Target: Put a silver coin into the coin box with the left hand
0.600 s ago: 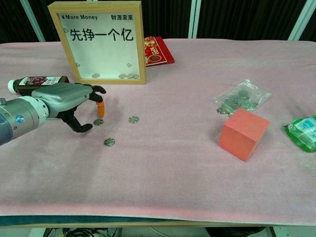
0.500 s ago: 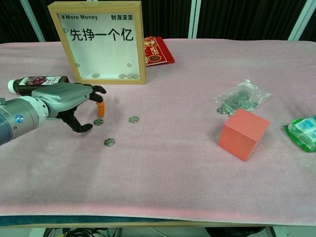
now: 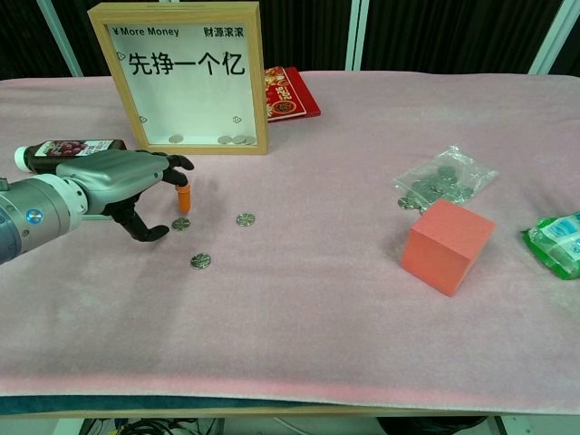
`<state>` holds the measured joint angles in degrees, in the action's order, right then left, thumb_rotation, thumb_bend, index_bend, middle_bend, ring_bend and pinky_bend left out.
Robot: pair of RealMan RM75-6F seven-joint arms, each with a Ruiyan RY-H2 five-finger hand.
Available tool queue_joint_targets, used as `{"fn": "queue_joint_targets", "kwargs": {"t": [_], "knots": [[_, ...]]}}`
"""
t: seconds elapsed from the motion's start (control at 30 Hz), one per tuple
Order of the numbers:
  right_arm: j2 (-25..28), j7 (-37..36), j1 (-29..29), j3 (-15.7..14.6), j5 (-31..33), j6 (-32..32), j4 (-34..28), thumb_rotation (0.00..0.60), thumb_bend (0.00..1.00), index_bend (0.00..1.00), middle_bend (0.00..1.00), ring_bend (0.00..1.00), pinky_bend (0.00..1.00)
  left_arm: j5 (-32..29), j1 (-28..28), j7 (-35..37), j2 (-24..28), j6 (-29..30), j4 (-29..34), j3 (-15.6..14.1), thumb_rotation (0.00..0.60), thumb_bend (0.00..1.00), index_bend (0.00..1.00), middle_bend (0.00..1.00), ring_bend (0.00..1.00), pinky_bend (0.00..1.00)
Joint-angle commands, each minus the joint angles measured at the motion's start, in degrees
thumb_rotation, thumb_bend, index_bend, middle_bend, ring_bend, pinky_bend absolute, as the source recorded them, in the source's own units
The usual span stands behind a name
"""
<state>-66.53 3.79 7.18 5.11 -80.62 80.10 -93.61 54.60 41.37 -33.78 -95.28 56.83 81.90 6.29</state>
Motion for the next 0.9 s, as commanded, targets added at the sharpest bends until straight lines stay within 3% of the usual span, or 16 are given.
{"fn": "queue_joint_targets", "kwargs": {"t": [0.03,0.9], "knots": [[0.01,0.0,0.0,-0.02,0.06,-0.07,-0.01,0.6,0.13,0.1,0.0,0.11,0.19,-0.09,0.02,0.02,-0.02,-0.02,-0.09,0.01,0.6,0.38,0.41,0.05,0.0,0.0],[0.07,-0.13,-0.04,0.08,0.21,0.0,-0.09,0.6,0.13,0.1,0.0,0.11,0.19,-0.4,0.1,-0.55,-0.41,0.0,-0.79,-0.46,0.6,0.38,0.42,0.05,0.0,0.0]]}}
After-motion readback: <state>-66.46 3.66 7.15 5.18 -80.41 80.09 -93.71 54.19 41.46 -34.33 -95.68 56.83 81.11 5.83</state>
